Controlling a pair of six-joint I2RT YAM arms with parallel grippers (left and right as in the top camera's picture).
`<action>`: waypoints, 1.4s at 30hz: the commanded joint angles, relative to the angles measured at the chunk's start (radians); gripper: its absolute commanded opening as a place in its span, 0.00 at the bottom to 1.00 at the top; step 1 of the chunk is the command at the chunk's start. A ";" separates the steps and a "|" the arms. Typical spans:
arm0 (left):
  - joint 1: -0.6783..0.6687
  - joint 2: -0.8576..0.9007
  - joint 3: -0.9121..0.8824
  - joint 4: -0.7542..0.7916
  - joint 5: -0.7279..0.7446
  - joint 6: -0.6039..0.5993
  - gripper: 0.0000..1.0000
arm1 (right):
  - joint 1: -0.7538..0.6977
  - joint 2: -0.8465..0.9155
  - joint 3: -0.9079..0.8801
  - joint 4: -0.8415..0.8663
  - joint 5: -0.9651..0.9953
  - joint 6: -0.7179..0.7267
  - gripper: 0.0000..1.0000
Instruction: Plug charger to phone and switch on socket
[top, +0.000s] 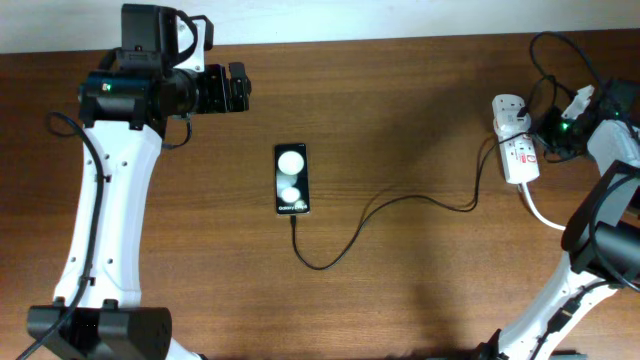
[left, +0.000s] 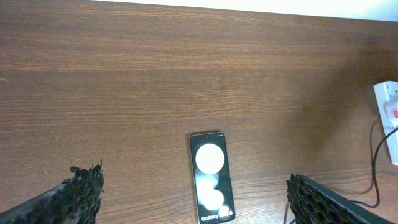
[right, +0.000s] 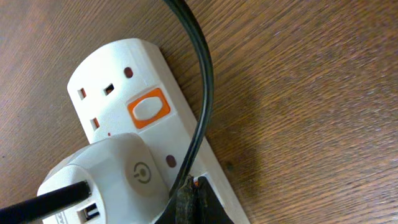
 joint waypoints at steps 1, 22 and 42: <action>0.002 0.002 0.000 -0.001 0.004 0.005 0.99 | 0.037 0.026 0.019 -0.002 0.003 -0.007 0.04; 0.002 0.002 0.000 -0.001 0.003 0.005 0.99 | 0.050 0.066 0.019 -0.140 -0.061 0.023 0.04; 0.002 0.002 0.000 -0.001 0.003 0.006 0.99 | -0.102 -0.235 0.021 -0.284 0.036 0.011 0.04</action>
